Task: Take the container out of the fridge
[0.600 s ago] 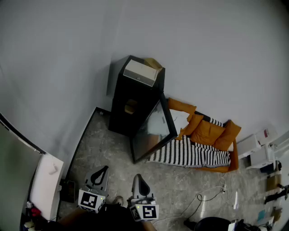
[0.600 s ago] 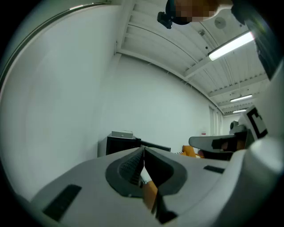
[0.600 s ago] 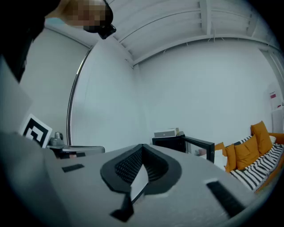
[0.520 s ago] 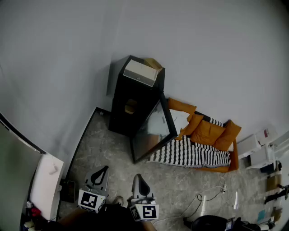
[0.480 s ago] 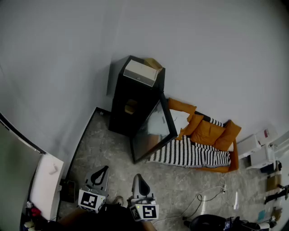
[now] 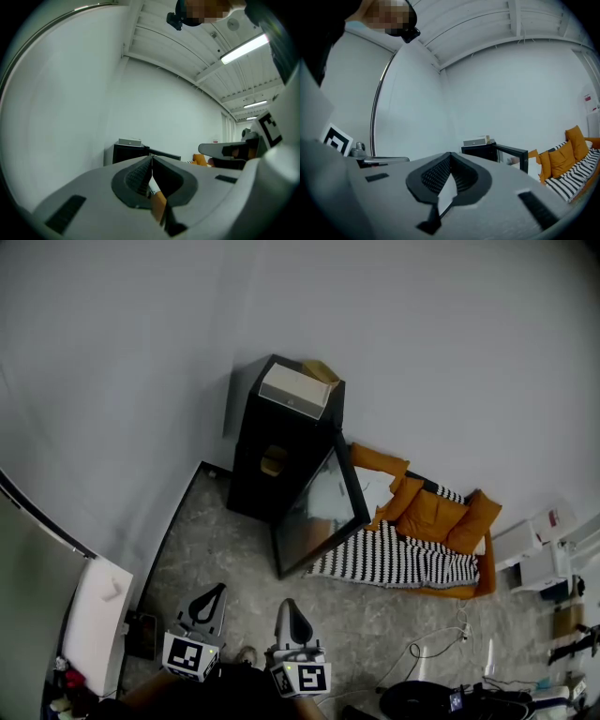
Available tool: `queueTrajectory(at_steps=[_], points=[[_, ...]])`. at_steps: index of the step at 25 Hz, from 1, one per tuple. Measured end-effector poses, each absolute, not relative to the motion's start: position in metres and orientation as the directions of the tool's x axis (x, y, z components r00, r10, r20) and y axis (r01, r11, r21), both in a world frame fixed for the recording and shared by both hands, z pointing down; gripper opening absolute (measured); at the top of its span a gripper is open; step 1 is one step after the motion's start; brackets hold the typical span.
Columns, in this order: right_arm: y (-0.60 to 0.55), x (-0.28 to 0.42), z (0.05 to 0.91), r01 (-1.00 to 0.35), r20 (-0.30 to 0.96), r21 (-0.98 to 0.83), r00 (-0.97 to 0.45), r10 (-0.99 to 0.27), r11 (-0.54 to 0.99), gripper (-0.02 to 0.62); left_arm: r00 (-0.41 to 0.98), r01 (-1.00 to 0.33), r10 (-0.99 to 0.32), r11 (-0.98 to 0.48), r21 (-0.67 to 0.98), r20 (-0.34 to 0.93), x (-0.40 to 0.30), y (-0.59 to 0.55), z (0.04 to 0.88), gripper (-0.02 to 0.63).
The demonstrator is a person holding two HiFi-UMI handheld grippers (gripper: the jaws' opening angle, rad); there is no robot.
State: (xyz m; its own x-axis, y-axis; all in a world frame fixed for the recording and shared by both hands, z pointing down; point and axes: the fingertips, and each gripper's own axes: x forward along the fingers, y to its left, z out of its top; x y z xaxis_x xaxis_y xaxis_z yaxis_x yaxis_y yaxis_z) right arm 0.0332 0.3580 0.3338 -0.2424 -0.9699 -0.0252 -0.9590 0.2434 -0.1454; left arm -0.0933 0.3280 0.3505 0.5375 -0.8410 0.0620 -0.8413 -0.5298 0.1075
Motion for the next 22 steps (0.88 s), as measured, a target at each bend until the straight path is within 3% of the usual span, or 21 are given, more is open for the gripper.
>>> queueTrajectory(at_steps=[22], points=[[0.319,-0.014,0.353,-0.981,0.019,-0.09,-0.171,-0.985,0.169,0.0,0.58,-0.811,-0.813,-0.57,0.128,0.052,-0.15,0.295,0.37,0.003]])
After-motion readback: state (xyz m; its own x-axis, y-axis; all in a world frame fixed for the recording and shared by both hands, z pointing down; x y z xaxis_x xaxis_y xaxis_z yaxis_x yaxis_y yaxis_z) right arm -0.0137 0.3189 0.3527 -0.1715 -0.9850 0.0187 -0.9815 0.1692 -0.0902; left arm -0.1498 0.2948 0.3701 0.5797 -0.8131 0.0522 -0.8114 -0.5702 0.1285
